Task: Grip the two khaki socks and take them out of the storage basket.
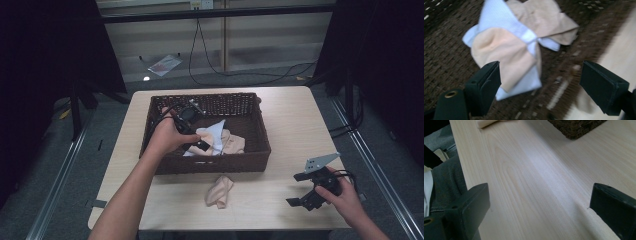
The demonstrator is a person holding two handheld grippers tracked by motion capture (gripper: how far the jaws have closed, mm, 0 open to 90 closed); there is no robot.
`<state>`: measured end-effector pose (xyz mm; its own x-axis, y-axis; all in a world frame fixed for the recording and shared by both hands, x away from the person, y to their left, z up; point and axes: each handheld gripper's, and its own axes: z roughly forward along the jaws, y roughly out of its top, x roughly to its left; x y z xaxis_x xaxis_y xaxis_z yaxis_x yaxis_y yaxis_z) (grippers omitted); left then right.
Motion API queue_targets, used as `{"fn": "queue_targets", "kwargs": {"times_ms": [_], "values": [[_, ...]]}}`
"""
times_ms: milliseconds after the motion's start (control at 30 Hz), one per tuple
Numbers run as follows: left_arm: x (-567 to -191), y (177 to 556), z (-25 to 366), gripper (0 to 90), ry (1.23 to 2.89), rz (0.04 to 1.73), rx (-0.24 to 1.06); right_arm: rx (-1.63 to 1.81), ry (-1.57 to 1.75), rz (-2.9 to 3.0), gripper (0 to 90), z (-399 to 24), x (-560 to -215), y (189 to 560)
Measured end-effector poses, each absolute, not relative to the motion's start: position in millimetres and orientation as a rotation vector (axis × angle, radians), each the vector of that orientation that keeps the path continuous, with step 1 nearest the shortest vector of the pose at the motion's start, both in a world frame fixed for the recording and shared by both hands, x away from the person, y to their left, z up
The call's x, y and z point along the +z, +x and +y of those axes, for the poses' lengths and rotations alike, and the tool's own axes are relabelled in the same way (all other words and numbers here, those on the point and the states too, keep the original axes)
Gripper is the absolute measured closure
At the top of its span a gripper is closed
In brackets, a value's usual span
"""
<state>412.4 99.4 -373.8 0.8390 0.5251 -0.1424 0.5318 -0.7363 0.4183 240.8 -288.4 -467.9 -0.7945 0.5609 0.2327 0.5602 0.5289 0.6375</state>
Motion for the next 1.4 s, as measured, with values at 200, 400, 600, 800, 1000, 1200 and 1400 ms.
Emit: {"fn": "queue_targets", "kwargs": {"times_ms": [200,400,600,800,1000,1200,1400], "values": [[-395,431,106,16.6,2.568,0.839,-0.013,1.149,1.006,2.747,2.1,-288,-468,241],[-410,440,109,18.3,2.551,0.873,-0.012,1.145,1.006,2.748,2.1,-289,-468,241],[-426,449,114,18.7,2.554,0.911,-0.020,1.142,1.005,2.748,2.1,-289,-468,241],[-436,453,112,27.9,2.541,0.915,-0.082,1.155,1.004,2.746,2.1,-289,-468,241],[-433,453,113,87.3,2.551,0.903,-0.141,1.156,1.003,2.745,2.1,-289,-468,241],[-419,448,114,87.8,2.558,0.914,-0.197,1.149,1.005,2.740,2.2,-291,-467,241],[-389,444,116,87.8,2.527,0.907,-0.200,1.152,1.006,2.742,2.2,-290,-467,241]]}}
